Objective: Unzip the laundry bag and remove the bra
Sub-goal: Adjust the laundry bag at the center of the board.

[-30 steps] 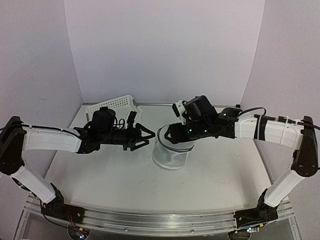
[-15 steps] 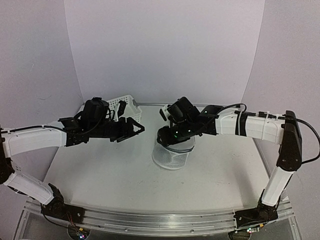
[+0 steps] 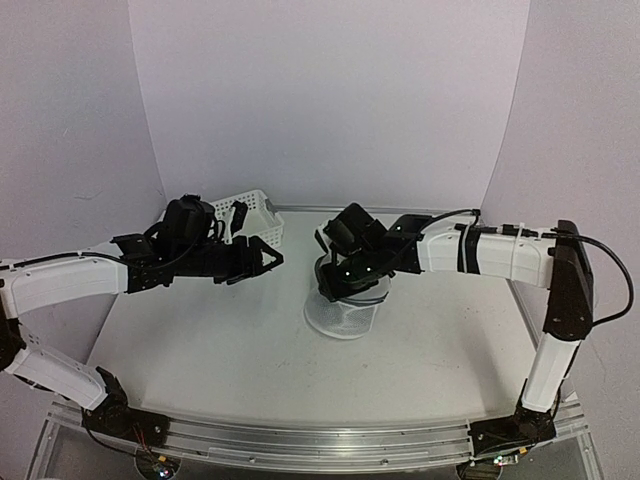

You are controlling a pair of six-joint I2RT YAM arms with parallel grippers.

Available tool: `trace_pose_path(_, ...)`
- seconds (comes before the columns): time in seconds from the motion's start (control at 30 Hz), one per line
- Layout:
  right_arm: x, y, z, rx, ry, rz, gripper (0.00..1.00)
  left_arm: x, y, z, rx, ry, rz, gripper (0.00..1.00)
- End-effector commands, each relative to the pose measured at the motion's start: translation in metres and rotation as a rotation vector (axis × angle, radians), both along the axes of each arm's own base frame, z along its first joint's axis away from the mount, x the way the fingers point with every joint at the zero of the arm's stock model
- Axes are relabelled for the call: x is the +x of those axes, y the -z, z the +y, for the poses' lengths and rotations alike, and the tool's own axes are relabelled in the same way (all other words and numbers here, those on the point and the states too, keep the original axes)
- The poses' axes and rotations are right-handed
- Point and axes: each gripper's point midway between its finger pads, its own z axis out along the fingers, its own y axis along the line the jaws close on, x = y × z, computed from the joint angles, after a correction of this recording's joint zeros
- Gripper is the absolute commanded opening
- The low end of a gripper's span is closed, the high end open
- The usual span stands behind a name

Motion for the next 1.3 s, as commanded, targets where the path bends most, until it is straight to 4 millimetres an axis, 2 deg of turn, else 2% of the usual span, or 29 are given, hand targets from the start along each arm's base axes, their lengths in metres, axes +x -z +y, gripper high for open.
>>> trace_pose_path(0.0,0.006,-0.012,0.007,-0.005,0.005,-0.045,0.37,0.003,-0.025,0.003,-0.025,-0.008,-0.068,0.63)
trace_pose_path(0.07,0.005,-0.012,0.007,-0.011,0.006,-0.049,0.32,0.003,-0.025,0.004,-0.026,-0.01,-0.066,0.63)
trace_pose_path(0.3,0.002,-0.016,0.004,-0.01,0.012,-0.06,0.04,0.002,-0.022,0.005,-0.026,-0.012,-0.059,0.63)
trace_pose_path(0.37,0.001,-0.019,0.003,-0.005,0.016,-0.064,0.0,0.001,-0.022,0.006,-0.027,-0.012,-0.059,0.63)
trace_pose_path(0.5,-0.001,-0.027,0.0,0.007,0.025,-0.077,0.0,0.002,-0.022,0.005,-0.028,-0.012,-0.061,0.63)
trace_pose_path(0.93,-0.004,-0.063,-0.024,0.096,0.099,-0.162,0.0,0.004,-0.02,-0.003,-0.035,0.009,-0.046,0.63)
trace_pose_path(1.27,-0.01,-0.079,-0.034,0.195,0.111,-0.211,0.0,0.007,-0.022,-0.022,-0.054,0.075,-0.024,0.63)
